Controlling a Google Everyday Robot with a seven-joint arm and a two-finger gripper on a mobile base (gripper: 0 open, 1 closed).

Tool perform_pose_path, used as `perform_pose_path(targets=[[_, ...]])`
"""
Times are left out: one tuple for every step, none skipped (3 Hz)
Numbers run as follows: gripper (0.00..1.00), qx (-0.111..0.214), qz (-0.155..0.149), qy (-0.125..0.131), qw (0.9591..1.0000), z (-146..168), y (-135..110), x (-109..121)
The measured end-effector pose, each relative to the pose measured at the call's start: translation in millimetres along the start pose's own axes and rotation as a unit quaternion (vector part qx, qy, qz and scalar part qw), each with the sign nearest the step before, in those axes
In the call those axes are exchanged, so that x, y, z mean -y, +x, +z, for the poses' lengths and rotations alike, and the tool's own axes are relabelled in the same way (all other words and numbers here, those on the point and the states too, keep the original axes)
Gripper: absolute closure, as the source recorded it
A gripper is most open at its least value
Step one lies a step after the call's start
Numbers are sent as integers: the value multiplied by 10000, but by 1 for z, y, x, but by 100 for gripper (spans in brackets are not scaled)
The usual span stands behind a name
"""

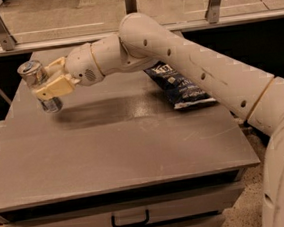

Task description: Move redbull can near blue chip bag

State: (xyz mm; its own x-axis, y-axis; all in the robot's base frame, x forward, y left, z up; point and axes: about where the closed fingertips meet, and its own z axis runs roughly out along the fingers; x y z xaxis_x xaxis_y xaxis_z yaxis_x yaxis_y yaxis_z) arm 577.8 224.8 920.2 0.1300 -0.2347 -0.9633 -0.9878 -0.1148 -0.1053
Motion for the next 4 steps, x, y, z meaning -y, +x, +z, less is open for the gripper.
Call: perform_pose_path(targets=[[100, -1, -1, 0, 10000, 0, 0, 0], [100, -133, -192, 196, 9995, -14, -6, 7], [100, -465, -603, 755, 9942, -67, -26, 29], [100, -698, -984, 1393, 9829, -130, -50, 56]])
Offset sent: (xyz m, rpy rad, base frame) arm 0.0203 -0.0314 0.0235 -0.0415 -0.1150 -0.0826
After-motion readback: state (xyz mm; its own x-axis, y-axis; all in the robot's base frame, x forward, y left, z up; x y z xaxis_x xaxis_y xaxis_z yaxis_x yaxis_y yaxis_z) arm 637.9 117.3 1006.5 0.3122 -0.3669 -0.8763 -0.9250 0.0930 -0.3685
